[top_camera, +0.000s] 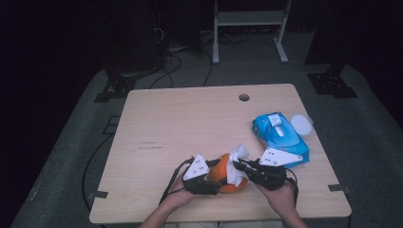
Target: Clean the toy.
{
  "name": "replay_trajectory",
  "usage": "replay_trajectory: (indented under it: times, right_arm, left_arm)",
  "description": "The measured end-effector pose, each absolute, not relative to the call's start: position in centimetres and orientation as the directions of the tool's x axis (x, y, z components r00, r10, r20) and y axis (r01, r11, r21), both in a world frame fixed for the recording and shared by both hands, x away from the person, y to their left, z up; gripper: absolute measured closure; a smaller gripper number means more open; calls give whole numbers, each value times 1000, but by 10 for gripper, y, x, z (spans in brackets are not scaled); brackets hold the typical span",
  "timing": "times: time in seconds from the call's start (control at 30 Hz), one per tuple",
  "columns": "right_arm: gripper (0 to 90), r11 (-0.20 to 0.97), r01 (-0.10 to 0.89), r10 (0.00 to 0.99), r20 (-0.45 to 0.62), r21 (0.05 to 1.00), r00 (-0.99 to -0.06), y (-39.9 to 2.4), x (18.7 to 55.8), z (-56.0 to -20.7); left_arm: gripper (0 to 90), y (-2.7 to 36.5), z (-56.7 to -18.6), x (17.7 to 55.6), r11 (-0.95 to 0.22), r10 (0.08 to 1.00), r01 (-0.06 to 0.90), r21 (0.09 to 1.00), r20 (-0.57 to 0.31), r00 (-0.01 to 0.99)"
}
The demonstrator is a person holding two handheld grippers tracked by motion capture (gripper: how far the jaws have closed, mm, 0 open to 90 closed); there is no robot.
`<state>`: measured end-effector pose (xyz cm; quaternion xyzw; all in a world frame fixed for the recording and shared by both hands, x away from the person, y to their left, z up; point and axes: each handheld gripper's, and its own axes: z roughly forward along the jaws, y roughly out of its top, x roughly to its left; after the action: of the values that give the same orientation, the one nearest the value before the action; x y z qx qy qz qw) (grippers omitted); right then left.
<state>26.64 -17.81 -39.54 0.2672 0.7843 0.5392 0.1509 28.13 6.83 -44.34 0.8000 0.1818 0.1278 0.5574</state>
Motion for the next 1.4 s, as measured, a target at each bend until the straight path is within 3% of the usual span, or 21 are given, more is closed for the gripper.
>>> replay_trajectory:
  times: [0.4, 0.73, 0.8, 0.93, 1.0, 1.07, 1.13, 1.23, 1.4]
  right_arm:
    - [852, 200, 400, 680, 167, 894, -714, -212, 297, -423]
    - [851, 233, 275, 587, 90, 933, -805, -183, 269, -395]
    - [851, 285, 241, 586, 30, 928, -809, -175, 265, -395]
    - [851, 258, 274, 587, 74, 926, -806, -182, 270, -398]
    - [851, 267, 262, 589, 58, 927, -806, -182, 269, -398]
    - [851, 270, 264, 595, 55, 926, -801, -182, 270, -398]
    - [851, 257, 275, 607, 67, 926, -792, -186, 273, -400]
    - [851, 230, 289, 623, 88, 929, -778, -193, 277, -401]
    - [851, 231, 258, 609, 67, 938, -790, -184, 268, -392]
  left_arm:
    - [337, 68, -445, 280, -332, 409, 130, 934, 18, 912]
    - [330, 64, -446, 280, -321, 417, 132, 938, 15, 909]
    - [282, 64, -445, 280, -328, 411, 115, 938, 32, 911]
    - [111, 65, -447, 285, -335, 421, 143, 931, 13, 907]
    - [110, 63, -450, 286, -333, 418, 153, 930, 0, 909]
    - [129, 62, -450, 285, -337, 414, 148, 930, 5, 910]
    - [269, 61, -447, 282, -346, 422, 135, 928, 26, 906]
    - [388, 59, -435, 277, -368, 433, 129, 921, 46, 900]
    - [403, 60, -423, 273, -420, 433, 116, 900, 87, 897]
